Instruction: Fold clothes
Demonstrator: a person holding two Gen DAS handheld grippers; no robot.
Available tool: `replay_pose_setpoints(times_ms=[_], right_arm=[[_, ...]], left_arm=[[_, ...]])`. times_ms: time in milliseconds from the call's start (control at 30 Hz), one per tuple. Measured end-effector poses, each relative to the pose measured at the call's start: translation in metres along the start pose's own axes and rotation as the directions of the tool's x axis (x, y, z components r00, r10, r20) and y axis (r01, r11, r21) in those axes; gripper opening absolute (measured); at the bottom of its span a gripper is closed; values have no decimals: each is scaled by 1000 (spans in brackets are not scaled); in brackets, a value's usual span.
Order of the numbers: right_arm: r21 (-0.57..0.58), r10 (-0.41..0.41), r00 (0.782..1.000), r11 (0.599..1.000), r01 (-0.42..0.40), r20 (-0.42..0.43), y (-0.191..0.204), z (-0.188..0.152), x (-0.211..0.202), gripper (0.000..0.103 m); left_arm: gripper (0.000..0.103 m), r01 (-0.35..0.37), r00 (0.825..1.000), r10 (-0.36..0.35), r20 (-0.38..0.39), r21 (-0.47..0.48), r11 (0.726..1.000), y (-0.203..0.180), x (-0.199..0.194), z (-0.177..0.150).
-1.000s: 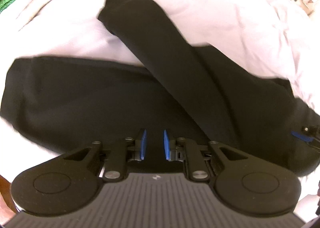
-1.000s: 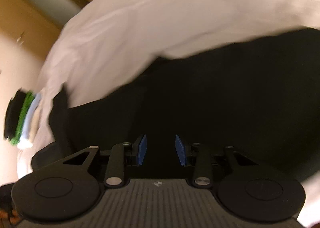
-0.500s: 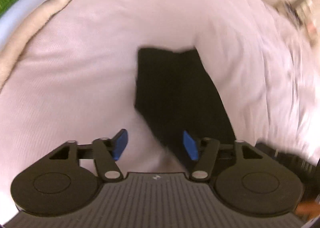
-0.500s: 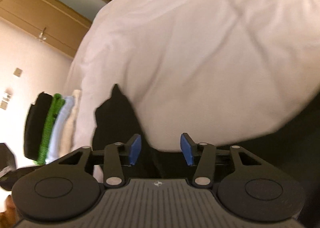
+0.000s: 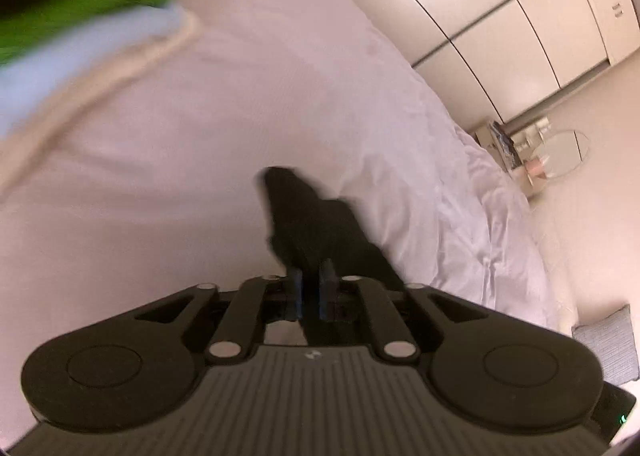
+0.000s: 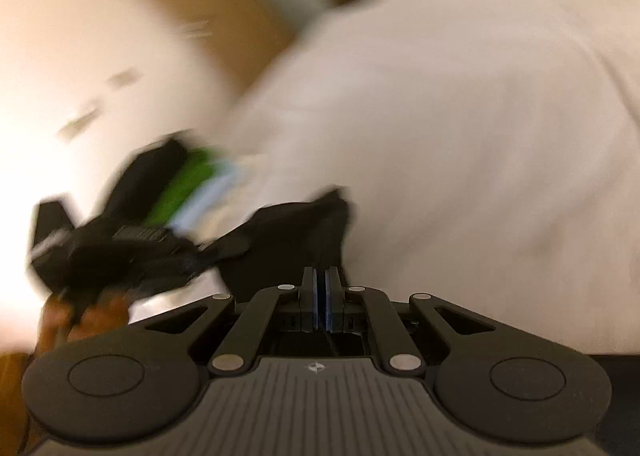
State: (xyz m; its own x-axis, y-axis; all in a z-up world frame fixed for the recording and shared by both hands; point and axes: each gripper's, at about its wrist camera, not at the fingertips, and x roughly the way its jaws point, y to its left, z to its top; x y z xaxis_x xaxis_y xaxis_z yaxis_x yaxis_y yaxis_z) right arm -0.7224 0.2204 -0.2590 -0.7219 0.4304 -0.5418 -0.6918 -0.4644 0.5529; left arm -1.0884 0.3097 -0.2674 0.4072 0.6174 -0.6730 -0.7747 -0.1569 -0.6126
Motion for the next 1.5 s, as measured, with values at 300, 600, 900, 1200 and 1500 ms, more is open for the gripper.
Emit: replay_pose_setpoints(times_ms=[300,600,900,1200,1500], right_arm=[[122,68,962,992,-37,-265,29,-82,-23,49],[598,-47,967,778,192,-249,-45,-138,-102,52],[807,-216,966,540,241,-143,-100,-168,-173,52],[812,-266,955,524,258,-132,-118,-174,-193,52],[862,-370,925,440,250,-80,-139,-196,-255,52]], left_arm=[[32,-288,953,269,-140,-144,947,41,-91,-89],[44,-205,977,174,-126,-305,930,45,-53,-116],[0,-107,991,122,49,-241,965,9,-75,-105],[5,-226,974,214,-75,-364,903,49,-60,-153],[12,-256,965,255,-55,-394,883,40,-49,-149]])
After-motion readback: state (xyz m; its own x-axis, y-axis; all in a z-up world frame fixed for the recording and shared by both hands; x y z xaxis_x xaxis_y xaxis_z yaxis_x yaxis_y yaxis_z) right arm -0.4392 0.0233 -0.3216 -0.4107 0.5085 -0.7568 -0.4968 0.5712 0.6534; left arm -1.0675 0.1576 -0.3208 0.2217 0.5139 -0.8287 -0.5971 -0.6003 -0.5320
